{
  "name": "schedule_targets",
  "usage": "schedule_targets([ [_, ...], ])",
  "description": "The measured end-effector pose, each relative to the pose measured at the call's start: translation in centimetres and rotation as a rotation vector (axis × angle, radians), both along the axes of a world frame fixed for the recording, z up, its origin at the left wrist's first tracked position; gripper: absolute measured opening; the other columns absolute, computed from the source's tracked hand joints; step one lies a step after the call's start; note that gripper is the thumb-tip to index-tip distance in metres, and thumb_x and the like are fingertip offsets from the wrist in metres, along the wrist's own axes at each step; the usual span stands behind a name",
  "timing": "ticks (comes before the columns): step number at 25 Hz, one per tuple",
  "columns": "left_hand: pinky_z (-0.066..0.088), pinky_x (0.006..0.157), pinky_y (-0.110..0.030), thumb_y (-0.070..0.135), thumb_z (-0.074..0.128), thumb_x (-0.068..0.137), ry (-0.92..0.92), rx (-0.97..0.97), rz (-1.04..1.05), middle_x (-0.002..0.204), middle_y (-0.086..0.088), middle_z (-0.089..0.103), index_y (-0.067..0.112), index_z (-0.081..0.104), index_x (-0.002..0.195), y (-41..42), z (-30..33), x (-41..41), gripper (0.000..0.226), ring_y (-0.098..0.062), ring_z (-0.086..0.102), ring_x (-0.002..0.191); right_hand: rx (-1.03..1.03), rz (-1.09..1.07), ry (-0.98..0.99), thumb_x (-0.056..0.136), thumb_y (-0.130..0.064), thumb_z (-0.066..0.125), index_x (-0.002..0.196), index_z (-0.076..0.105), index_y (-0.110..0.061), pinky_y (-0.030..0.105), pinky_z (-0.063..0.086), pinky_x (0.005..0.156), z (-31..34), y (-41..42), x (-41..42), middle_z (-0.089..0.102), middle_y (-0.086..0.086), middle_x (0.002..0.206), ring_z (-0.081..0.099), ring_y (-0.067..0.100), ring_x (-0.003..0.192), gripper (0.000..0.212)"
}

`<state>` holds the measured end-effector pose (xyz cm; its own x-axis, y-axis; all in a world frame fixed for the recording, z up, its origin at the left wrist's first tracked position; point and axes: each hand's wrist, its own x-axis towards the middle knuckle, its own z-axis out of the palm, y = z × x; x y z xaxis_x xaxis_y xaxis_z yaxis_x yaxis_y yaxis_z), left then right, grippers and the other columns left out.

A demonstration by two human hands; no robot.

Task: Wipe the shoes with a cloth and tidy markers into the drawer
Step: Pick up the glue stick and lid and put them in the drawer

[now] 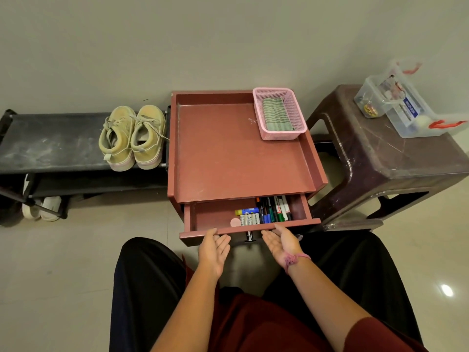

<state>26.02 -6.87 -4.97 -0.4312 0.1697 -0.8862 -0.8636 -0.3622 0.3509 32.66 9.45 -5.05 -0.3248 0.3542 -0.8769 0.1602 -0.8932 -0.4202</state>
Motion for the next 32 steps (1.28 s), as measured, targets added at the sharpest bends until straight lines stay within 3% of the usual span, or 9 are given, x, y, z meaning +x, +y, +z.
schedule_targets([
  [5, 0.042, 0.1, -0.037, 0.018, 0.044, 0.098, 0.056, 0.141, 0.098, 0.141, -0.016, 0.05, 0.002, 0.047, 0.135, 0.7, -0.8, -0.5, 0.04, -0.027, 0.051, 0.128, 0.007, -0.03, 0.036, 0.096, -0.012, 0.054, 0.134, 0.041, 0.007, 0.039, 0.042, 0.106, 0.2, 0.7, -2.8, 0.048, 0.026, 0.134, 0.053, 0.033, 0.123, 0.044],
  [11, 0.044, 0.098, -0.042, 0.018, 0.045, 0.095, 0.1, 0.251, 0.121, 0.141, -0.007, 0.052, 0.01, 0.048, 0.136, 1.3, -0.5, -2.7, 0.042, -0.022, 0.049, 0.129, -0.036, 0.032, 0.124, 0.097, -0.012, 0.052, 0.127, 0.047, -0.002, 0.037, 0.047, 0.094, 0.6, 0.5, -5.7, 0.051, 0.023, 0.133, 0.056, 0.03, 0.12, 0.032],
  [20, 0.037, 0.102, -0.043, 0.024, 0.044, 0.094, 0.088, 0.291, 0.154, 0.143, -0.006, 0.049, 0.013, 0.058, 0.113, 2.8, -0.2, -5.4, 0.026, -0.021, 0.041, 0.136, -0.044, 0.025, 0.142, 0.098, -0.021, 0.051, 0.14, 0.037, -0.001, 0.037, 0.041, 0.105, 0.1, 1.2, -8.3, 0.047, 0.018, 0.14, 0.051, 0.027, 0.127, 0.048],
  [24, 0.034, 0.105, -0.045, 0.023, 0.043, 0.094, 0.073, 0.303, 0.179, 0.146, -0.006, 0.046, 0.012, 0.052, 0.124, 3.2, -0.3, -5.1, 0.033, -0.021, 0.039, 0.138, -0.045, 0.064, 0.136, 0.097, -0.025, 0.051, 0.141, 0.037, -0.003, 0.037, 0.042, 0.1, -0.2, 1.6, -8.0, 0.049, 0.017, 0.14, 0.05, 0.027, 0.128, 0.051],
  [27, 0.035, 0.104, -0.043, 0.025, 0.044, 0.094, 0.095, 0.285, 0.153, 0.146, -0.005, 0.046, 0.014, 0.052, 0.123, 3.0, 0.4, -4.9, 0.031, -0.021, 0.039, 0.138, -0.035, 0.126, 0.138, 0.097, -0.026, 0.052, 0.142, 0.037, -0.008, 0.039, 0.041, 0.103, 0.4, 1.4, -8.0, 0.045, 0.013, 0.144, 0.046, 0.026, 0.131, 0.051],
  [32, 0.035, 0.106, -0.042, 0.027, 0.046, 0.096, 0.146, 0.205, 0.117, 0.146, -0.006, 0.045, 0.012, 0.043, 0.14, 1.3, 2.2, -4.2, 0.046, -0.021, 0.04, 0.137, 0.021, 0.229, 0.128, 0.096, -0.024, 0.054, 0.14, 0.039, -0.017, 0.043, 0.04, 0.106, 2.5, 0.8, -8.0, 0.037, 0.009, 0.15, 0.043, 0.028, 0.133, 0.047],
])
